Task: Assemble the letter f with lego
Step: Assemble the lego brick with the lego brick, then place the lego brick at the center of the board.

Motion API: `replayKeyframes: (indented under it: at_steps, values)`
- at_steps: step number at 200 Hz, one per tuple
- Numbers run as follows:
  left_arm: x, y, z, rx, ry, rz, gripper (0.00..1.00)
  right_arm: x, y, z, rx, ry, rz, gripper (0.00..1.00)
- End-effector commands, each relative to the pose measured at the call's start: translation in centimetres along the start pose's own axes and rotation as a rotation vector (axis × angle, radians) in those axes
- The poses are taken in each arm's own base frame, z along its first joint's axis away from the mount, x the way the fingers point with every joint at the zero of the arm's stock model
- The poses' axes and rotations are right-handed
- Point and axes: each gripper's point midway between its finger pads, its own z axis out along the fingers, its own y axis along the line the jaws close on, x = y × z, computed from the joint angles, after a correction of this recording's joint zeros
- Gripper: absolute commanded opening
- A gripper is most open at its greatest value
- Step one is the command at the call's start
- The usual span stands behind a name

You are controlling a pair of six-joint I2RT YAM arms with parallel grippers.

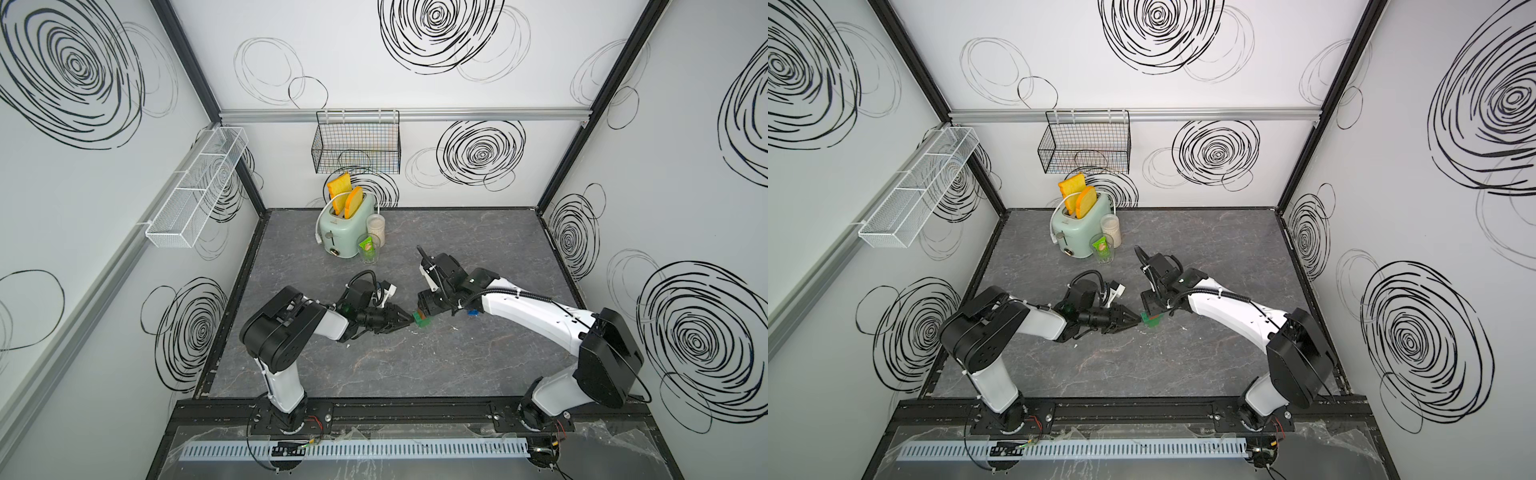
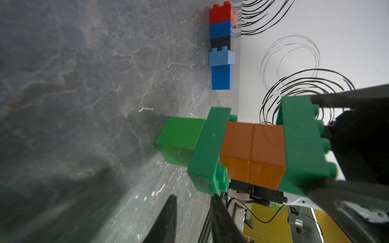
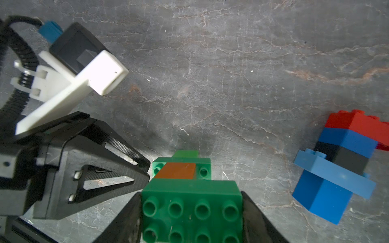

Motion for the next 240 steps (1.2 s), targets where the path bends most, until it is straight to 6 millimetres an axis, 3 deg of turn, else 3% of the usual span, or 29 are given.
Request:
replayKeyframes:
  at_steps: [1, 19, 35, 87, 131, 171, 199, 221, 240]
  values:
    - [-0.6, -0.3, -0.2, 0.004, -0.023, 0.021, 0.32, 7.0, -3.1, 2.5, 0.136, 0.263, -0.03, 0.55]
    - [-1.2, -0.5, -0.7, -0.003, -0.039, 0.034, 0.35, 6.4, -3.1, 2.2, 0.137, 0.253, -0.026, 0.55]
    - [-1.8, -0.6, -1.5, -0.03, -0.063, 0.056, 0.44, 5.6, -3.1, 1.8, 0.137, 0.234, -0.024, 0.55]
    - [-3.5, -0.5, -5.1, -0.199, -0.146, 0.142, 0.99, 1.9, -2.9, 0.6, 0.109, 0.163, 0.004, 0.55]
    - [-4.0, -1.2, -6.7, -0.35, -0.199, 0.347, 0.98, -2.1, -2.5, -1.7, 0.029, 0.111, 0.048, 0.55]
    - [-3.8, -7.3, -8.6, -0.3, -0.403, 0.788, 0.98, -3.0, -1.5, -4.2, -0.095, 0.122, 0.077, 0.55]
    - [-2.6, -9.2, -7.8, -0.312, -0.342, 1.042, 1.0, -3.1, 0.2, -5.9, -0.196, 0.129, 0.065, 0.55]
    - [-2.0, -10.2, -7.3, -0.287, -0.321, 1.139, 0.92, -3.4, 1.1, -7.2, -0.252, 0.12, 0.048, 0.56]
    - [-1.6, -9.9, -6.3, -0.304, -0.269, 1.172, 0.83, -3.5, 1.8, -8.3, -0.295, 0.119, 0.035, 0.56]
